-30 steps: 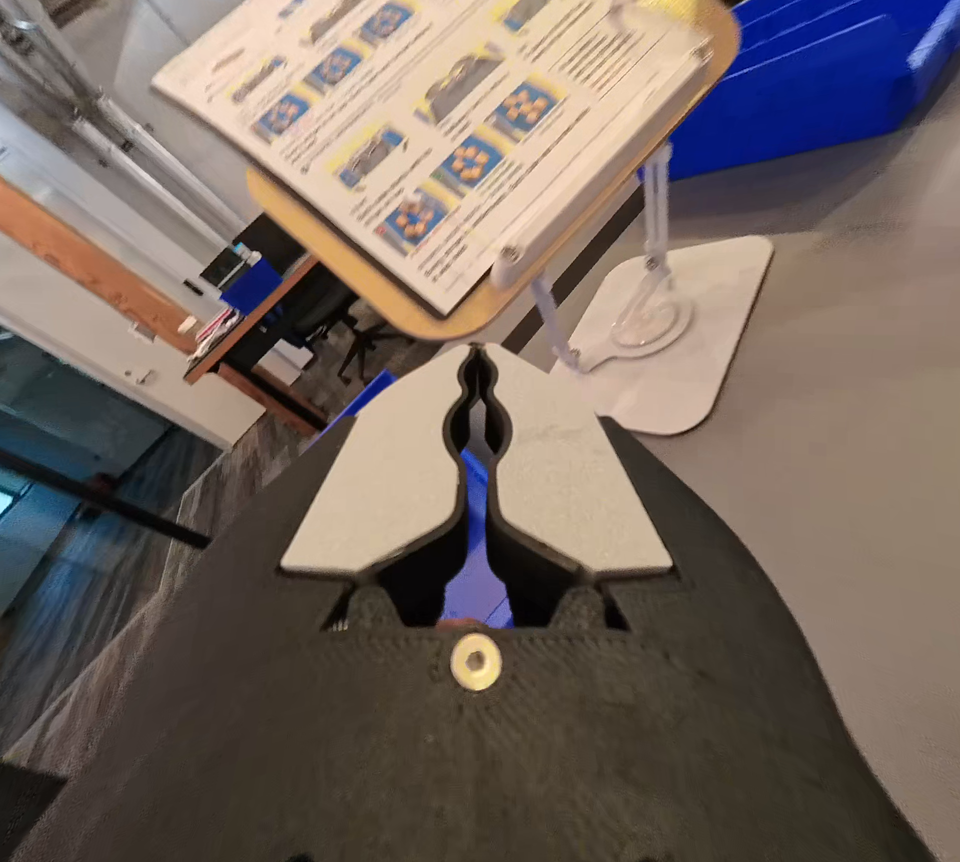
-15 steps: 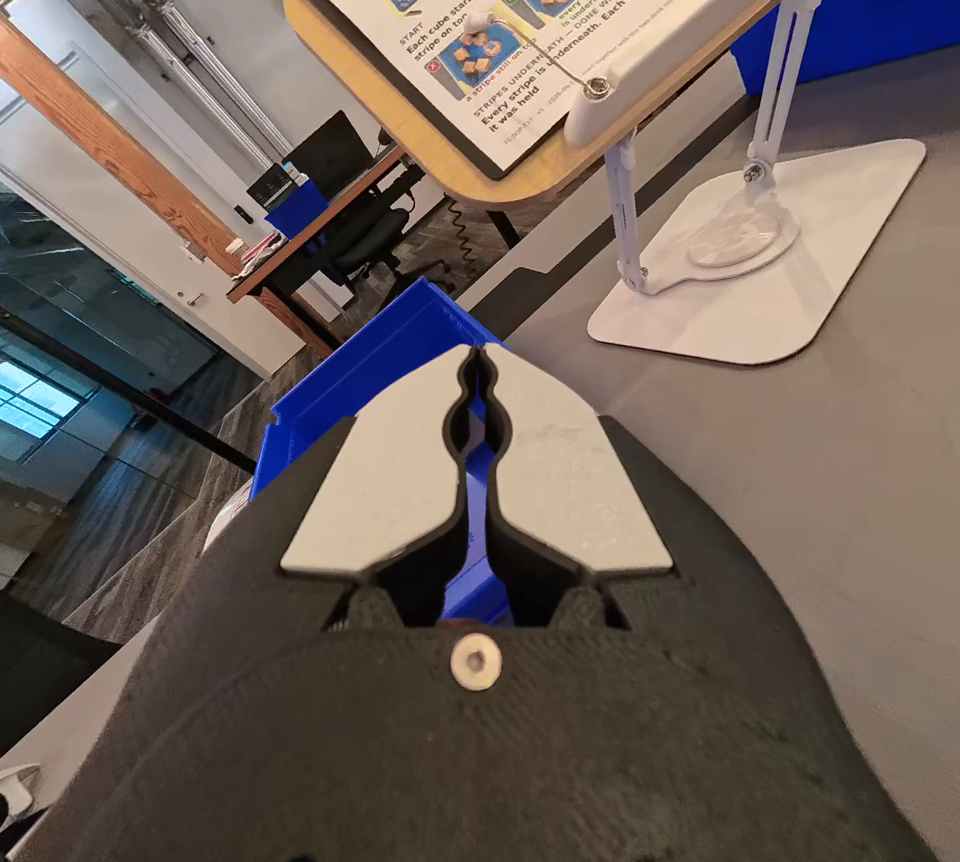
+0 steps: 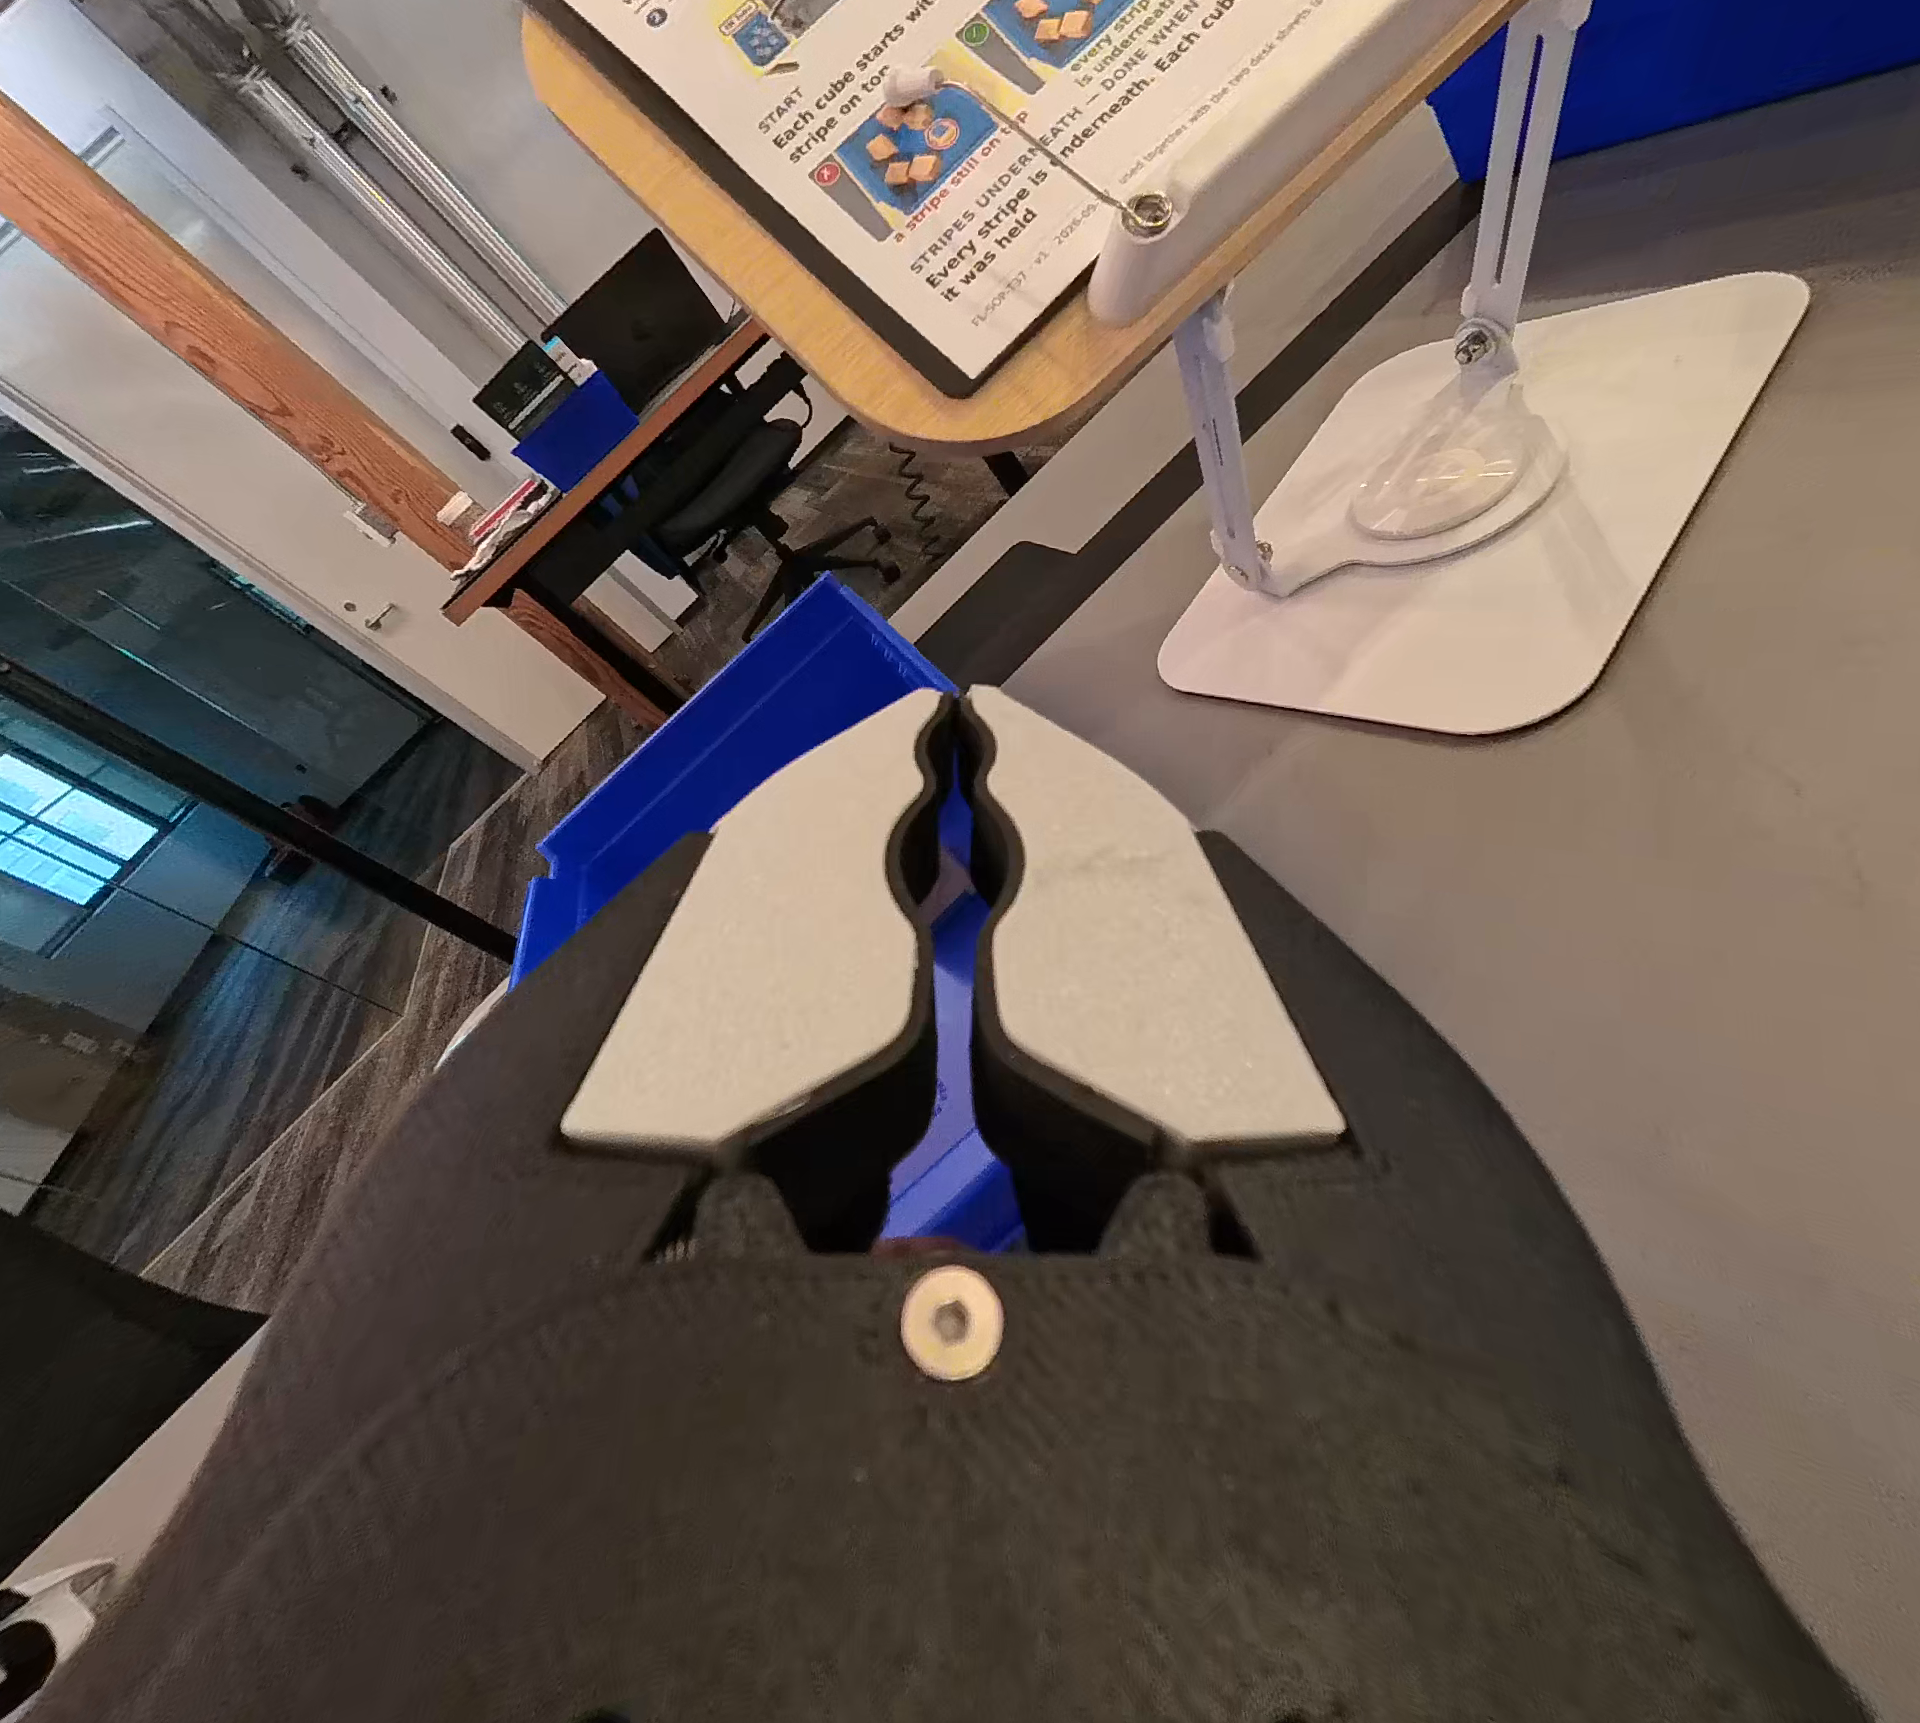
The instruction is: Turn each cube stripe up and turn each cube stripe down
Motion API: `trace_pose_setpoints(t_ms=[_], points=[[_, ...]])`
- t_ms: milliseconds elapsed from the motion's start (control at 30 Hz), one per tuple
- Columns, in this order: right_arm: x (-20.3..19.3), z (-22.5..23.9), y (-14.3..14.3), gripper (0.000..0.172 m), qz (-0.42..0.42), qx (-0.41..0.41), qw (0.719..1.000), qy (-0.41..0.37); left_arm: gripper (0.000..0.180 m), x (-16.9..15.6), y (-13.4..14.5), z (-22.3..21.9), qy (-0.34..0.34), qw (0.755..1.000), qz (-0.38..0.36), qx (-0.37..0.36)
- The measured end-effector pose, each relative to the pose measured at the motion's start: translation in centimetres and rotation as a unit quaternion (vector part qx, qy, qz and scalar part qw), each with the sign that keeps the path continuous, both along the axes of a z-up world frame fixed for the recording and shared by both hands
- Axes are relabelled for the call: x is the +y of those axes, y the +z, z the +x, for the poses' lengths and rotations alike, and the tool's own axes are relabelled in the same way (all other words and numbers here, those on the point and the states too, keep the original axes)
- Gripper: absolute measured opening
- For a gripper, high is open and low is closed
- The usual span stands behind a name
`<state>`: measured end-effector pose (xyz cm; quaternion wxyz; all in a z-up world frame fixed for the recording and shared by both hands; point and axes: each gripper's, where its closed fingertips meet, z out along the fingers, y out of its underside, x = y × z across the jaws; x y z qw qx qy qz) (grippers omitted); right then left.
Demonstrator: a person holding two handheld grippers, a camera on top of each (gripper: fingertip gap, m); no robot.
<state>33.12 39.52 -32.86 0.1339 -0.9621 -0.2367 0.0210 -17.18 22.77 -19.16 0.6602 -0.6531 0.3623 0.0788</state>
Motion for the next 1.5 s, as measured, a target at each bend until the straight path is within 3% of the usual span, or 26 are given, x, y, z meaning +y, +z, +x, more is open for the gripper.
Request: trace_pose_setpoints(t_ms=[67,133,233,333,600,800,1033,1233,1500], points=[[0.3,-0.2,-0.5,0.046,-0.009,-0.001,1.000,-0.010,0.000,0.0,0.1,0.0,0.000,1.000,0.000,0.002],[0.3,-0.3,-0.6,0.066,-0.018,-0.013,1.000,-0.007,0.000,-0.1,0.2,-0.1,-0.001,1.000,-0.002,0.003],[0.6,0.1,1.0,0.073,0.020,-0.023,0.999,-0.010,0.000,-0.1,0.9,-0.5,0.002,1.000,0.002,0.002],[0.0,0.1,3.8,0.072,0.065,-0.005,0.998,-0.008,0.001,0.3,2.0,-0.9,0.002,1.000,0.007,0.003],[-5.3,-2.4,11.5,0.059,0.202,0.052,0.977,0.047,0.042,4.7,2.7,-3.6,0.032,0.998,-0.042,0.032],[-9.8,-5.6,12.5,0.055,0.213,0.102,0.966,0.106,0.059,9.5,-1.9,-5.3,0.006,0.977,-0.181,0.117],[-12.8,-8.0,12.6,0.052,0.216,0.133,0.957,0.136,0.063,13.9,-9.2,-5.5,-0.033,0.917,-0.309,0.249],[-14.0,-8.7,12.5,0.051,0.217,0.128,0.956,0.151,0.067,15.2,-14.0,-5.8,-0.059,0.872,-0.388,0.293],[-14.5,-10.1,12.8,0.050,0.223,0.140,0.950,0.167,0.055,16.3,-14.0,-5.8,-0.039,0.893,-0.362,0.264]])
